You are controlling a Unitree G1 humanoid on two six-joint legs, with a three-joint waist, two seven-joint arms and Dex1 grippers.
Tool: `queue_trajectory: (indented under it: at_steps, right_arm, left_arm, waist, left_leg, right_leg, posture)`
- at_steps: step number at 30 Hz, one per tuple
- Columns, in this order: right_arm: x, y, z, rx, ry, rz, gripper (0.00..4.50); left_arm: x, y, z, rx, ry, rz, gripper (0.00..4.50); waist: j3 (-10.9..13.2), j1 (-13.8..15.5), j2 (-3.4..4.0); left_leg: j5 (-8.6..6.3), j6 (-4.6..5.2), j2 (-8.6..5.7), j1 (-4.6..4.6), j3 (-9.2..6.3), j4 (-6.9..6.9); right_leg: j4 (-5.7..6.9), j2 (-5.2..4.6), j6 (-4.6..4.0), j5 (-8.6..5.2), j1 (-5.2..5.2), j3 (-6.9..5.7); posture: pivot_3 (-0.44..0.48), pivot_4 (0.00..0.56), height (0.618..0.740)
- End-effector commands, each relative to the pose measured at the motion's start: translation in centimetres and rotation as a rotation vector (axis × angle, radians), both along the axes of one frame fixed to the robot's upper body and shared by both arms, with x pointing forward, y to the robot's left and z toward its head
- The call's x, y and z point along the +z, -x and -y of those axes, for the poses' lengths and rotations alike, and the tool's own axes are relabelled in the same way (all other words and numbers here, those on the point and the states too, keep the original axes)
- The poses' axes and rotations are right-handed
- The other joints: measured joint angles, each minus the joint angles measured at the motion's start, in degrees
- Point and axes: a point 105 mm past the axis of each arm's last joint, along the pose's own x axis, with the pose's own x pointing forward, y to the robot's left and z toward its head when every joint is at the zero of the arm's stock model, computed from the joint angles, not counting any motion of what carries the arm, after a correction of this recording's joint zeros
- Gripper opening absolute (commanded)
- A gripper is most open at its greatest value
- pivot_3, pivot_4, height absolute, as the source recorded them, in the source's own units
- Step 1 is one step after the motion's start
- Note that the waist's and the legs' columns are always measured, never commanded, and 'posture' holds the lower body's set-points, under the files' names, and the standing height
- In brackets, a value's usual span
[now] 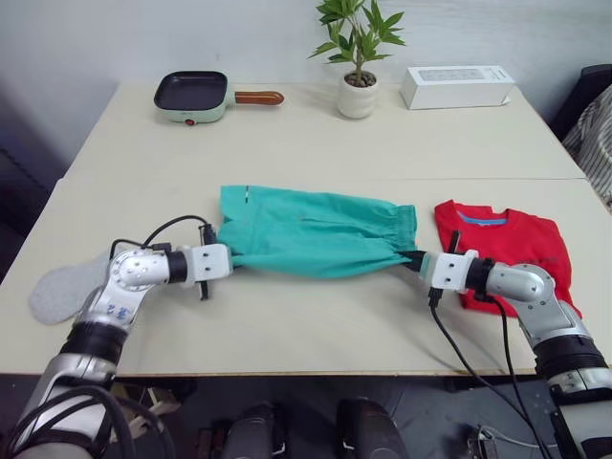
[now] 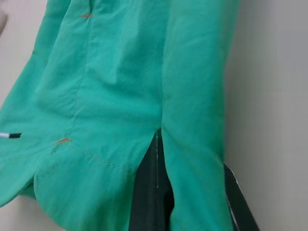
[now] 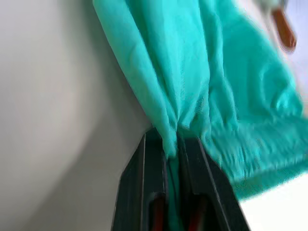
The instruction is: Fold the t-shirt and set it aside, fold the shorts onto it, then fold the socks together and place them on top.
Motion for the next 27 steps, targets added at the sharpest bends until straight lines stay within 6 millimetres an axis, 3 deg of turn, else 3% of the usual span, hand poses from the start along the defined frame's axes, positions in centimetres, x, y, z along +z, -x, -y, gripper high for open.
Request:
queue_trajectory:
  at_steps: [1,6,10,13,19,22,27]
  right_arm:
    - [0.7,2.0,0.6,0.047,-0.012,-0.002,0.0]
    - [-1.8,5.3,1.4,0.028,-0.025,-0.11,0.0]
    - [-3.1,6.6,1.8,-0.015,-0.03,-0.126,0.0]
    - [-2.6,6.6,1.8,-0.037,-0.077,-0.137,0.0]
    - [-2.1,8.1,1.6,0.019,-0.113,-0.218,1.86]
    - [-0.8,9.3,1.7,0.049,-0.2,-0.317,2.83]
    - [3.0,11.3,0.3,0.089,-0.382,-0.448,2.83]
  left_arm:
    - [0.3,3.4,0.0,-0.017,0.031,-0.062,0.02]
    - [-1.0,7.7,0.9,0.008,0.085,-0.151,0.02]
    - [-1.7,9.2,1.2,0.073,0.114,-0.18,0.02]
    - [-1.4,9.3,1.1,0.1,0.121,-0.18,0.02]
    - [-0.1,10.0,1.1,0.014,0.133,-0.211,1.65]
    - [1.5,10.5,0.7,0.009,0.249,-0.287,1.67]
    - [4.1,12.0,-0.3,-0.01,0.38,-0.412,1.67]
  waist:
    - [0.0,0.1,0.02]
    - [0.0,1.0,-0.01]
    - [0.0,1.8,-0.04]
    - [0.0,1.8,-0.03]
    - [0.0,1.9,-0.03]
    - [0.0,1.9,-0.01]
    - [0.1,1.7,0.03]
  left_leg:
    - [0.0,0.0,-0.01,0.02,0.0,-0.08]
    - [-0.04,0.05,-0.02,0.03,-0.03,-0.22]
    - [-0.06,-0.26,-0.02,0.1,-0.03,-0.35]
    - [-0.06,-0.43,-0.02,0.22,-0.03,-0.51]
    - [-0.07,-0.43,-0.02,0.18,-0.03,-0.51]
    - [-0.08,-0.4,-0.01,0.17,-0.03,-0.52]
    - [-0.1,-0.38,0.05,0.17,-0.07,-0.51]
  right_leg:
    - [-0.11,0.0,0.0,0.0,0.03,0.0]
    - [-0.5,-0.03,0.0,0.0,0.13,0.01]
    - [-0.63,-0.07,-0.02,0.01,0.06,0.18]
    - [-0.58,-0.05,-0.06,-0.01,0.05,0.24]
    - [-0.62,-0.04,-0.07,-0.02,0.04,0.21]
    - [-0.64,-0.06,-0.08,-0.02,0.04,0.21]
    - [-0.65,-0.04,-0.1,-0.04,0.06,0.21]
  posture:
    - [0.0,0.15,0.74]
    - [0.0,0.15,0.74]
    - [0.0,0.15,0.74]
    - [0.0,0.15,0.74]
    - [0.0,0.15,0.74]
    - [0.0,0.15,0.74]
    - [0.0,0.15,0.74]
